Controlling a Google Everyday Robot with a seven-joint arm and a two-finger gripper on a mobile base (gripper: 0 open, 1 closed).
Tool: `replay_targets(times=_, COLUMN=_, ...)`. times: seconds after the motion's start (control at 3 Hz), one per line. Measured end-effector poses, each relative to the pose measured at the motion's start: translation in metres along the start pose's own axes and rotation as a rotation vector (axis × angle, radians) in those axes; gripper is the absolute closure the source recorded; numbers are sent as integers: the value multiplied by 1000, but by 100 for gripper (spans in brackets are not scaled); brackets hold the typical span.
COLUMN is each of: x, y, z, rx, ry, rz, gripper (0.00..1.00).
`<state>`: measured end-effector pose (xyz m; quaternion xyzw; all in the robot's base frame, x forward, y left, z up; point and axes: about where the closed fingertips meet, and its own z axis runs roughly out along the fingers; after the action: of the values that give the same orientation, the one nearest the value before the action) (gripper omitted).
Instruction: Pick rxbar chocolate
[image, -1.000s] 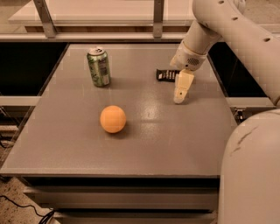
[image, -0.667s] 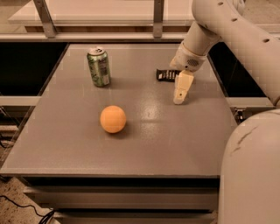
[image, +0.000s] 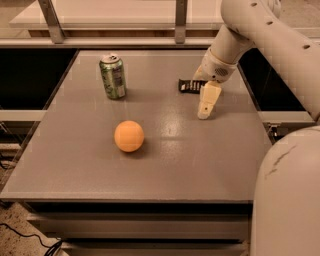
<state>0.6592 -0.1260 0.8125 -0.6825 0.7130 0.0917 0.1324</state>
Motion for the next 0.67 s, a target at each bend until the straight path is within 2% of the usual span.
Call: replay_targets(times=0.67, x=-5, y=-1, z=-15, rx=0, ry=0, rz=0, gripper=87)
